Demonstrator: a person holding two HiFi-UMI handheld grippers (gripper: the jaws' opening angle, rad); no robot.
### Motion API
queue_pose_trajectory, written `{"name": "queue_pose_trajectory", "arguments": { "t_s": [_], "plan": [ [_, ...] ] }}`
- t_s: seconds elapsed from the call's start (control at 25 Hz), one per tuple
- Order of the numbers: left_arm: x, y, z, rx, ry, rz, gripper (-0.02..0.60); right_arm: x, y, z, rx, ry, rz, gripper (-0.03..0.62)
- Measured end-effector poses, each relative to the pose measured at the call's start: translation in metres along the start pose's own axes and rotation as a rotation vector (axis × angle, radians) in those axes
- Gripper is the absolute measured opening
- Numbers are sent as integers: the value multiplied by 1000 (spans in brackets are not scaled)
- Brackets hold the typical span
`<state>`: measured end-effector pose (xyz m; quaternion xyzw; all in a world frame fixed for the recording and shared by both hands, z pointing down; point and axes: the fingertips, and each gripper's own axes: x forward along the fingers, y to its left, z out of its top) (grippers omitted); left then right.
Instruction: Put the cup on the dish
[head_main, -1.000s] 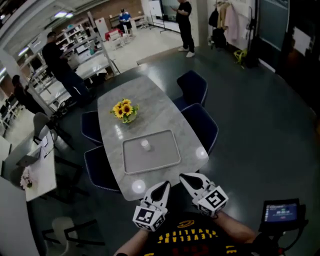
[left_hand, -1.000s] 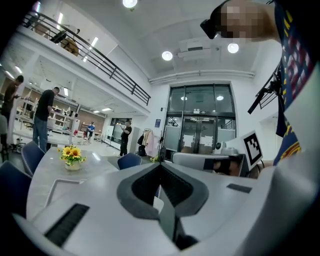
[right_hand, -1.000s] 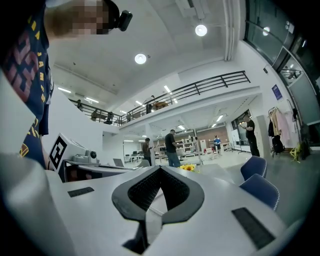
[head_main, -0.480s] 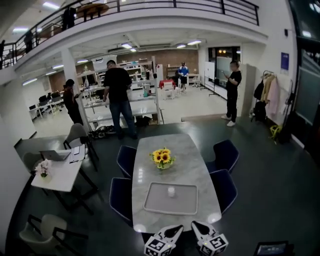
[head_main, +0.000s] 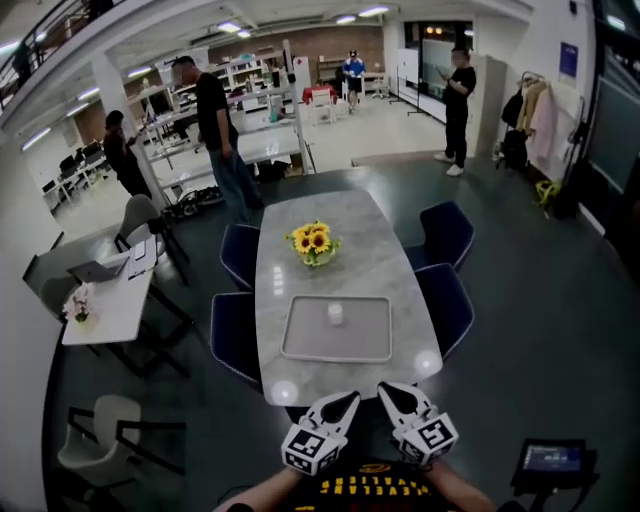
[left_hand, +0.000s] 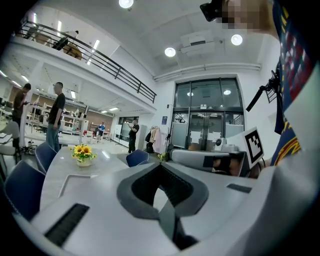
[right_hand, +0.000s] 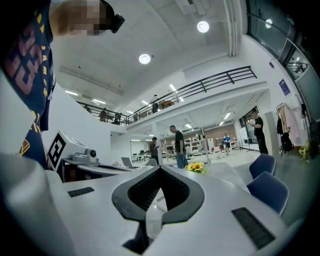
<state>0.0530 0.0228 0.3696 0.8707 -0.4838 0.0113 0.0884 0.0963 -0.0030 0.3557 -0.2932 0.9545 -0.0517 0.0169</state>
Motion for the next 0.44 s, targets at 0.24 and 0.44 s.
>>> {"name": "queue_pose_trajectory", "arguments": {
  "t_s": [0.24,0.44],
  "plan": [
    [5,10,1,-14,17,5,2,11,-2,-1,8,-3,10,8],
    [0,12,6,-11,13,4,2,13,5,1,0,-24,24,8]
  ]
}}
